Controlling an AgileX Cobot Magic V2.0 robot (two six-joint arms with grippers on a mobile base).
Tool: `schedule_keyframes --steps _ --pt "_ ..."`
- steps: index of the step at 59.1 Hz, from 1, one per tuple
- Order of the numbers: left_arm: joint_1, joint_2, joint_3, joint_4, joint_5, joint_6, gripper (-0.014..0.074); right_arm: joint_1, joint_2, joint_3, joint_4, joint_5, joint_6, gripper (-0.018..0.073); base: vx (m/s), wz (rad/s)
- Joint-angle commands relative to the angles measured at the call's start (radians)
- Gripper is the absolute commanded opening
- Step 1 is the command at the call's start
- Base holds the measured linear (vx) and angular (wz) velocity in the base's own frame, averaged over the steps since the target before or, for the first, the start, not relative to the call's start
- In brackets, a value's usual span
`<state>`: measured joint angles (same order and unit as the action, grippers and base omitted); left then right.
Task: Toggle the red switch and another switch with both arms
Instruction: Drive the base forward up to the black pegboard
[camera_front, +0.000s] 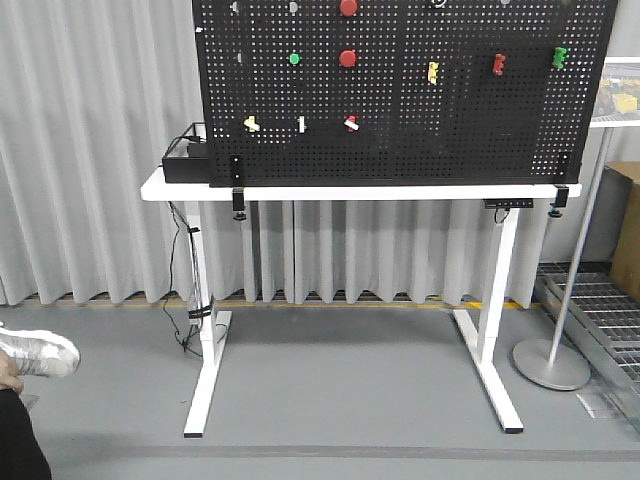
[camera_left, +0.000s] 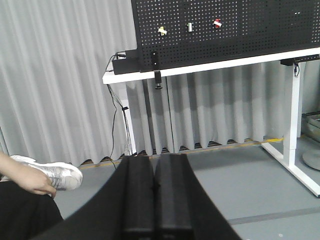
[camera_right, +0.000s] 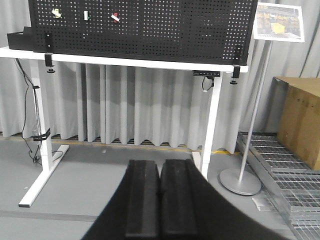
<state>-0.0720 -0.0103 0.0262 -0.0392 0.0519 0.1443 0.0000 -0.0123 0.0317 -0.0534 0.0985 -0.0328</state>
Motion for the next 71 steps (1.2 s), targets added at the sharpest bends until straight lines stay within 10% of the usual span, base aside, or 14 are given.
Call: schedule_keyframes --steps 1,71 --pt "0.004 -0.009 0.017 -0.007 -0.079 -0.006 0.0002 -0.001 -0.01 0.005 -0.002 -0.081 -0.008 -0.0006 0.06 -0.01" --pt "0.004 -0.009 0.017 -0.007 -0.079 -0.006 0.0002 -0.001 -0.01 0.005 -0.002 -0.081 -0.008 -0.0006 0.21 -0.01"
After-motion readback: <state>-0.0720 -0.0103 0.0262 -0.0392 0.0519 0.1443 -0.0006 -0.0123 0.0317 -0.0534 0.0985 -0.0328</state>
